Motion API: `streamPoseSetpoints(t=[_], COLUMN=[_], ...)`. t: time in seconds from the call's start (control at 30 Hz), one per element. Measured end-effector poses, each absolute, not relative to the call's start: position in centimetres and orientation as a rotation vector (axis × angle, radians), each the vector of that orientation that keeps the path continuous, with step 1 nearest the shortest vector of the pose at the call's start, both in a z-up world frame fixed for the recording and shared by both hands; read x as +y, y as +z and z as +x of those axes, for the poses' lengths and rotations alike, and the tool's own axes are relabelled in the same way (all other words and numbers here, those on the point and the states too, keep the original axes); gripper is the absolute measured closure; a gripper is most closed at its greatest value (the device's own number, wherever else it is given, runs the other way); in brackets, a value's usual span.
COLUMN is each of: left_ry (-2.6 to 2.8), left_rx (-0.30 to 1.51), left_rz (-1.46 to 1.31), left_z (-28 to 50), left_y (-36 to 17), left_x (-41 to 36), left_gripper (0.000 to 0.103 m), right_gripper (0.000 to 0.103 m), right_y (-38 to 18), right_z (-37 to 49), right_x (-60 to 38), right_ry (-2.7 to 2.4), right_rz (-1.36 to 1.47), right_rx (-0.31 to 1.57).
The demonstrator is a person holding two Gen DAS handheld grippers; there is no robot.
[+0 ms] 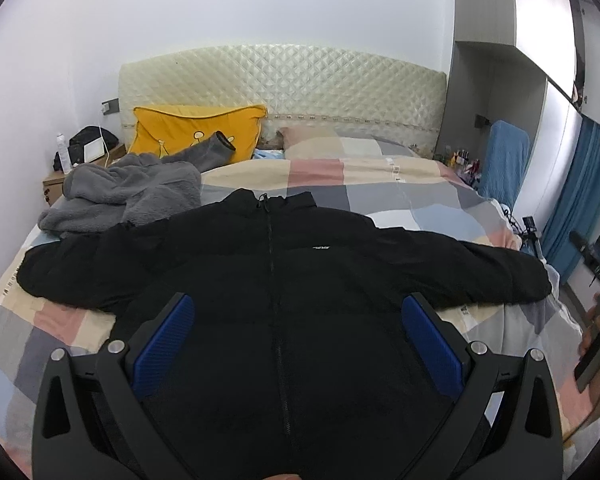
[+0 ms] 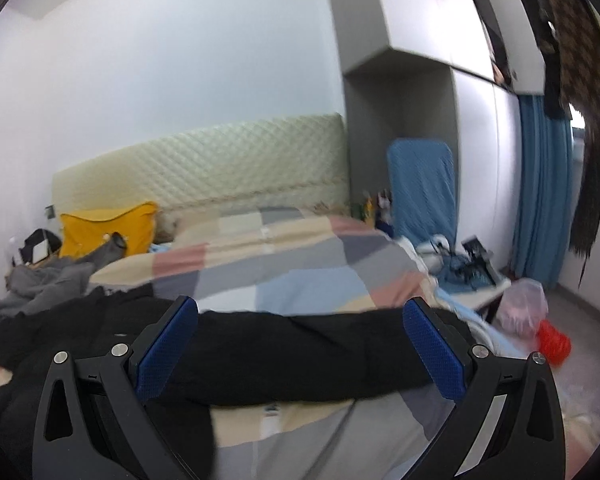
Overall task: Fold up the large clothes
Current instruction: 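Move the right gripper to the jacket sleeve cuff and close on it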
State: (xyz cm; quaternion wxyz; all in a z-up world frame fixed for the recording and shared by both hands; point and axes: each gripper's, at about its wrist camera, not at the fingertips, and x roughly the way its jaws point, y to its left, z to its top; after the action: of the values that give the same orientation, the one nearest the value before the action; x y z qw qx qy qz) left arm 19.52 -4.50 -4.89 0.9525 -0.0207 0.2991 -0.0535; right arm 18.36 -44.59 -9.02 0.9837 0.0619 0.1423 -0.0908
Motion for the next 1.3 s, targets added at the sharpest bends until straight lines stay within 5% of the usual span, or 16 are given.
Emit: streamPoseSetpoints(t=[0.7, 1.3], left_ry=[-0.06, 0.002], left_rx=[0.747, 0.82], left_rz=[-0.053, -0.093], left_z=[23.7, 24.6], left_y=[-12.4, -15.9], left_x=[-6.1, -4.0], left_gripper=[0.0, 0.0], right_gripper=[0.008, 0.012], right_y=[-27.3, -28.5], right_z=[23.6, 29.2], right_x=[-62.2, -66.9], right_ry=[-0.37, -0.285], right_rz=[0.737, 0.951], right_rx=[0.454, 0.42])
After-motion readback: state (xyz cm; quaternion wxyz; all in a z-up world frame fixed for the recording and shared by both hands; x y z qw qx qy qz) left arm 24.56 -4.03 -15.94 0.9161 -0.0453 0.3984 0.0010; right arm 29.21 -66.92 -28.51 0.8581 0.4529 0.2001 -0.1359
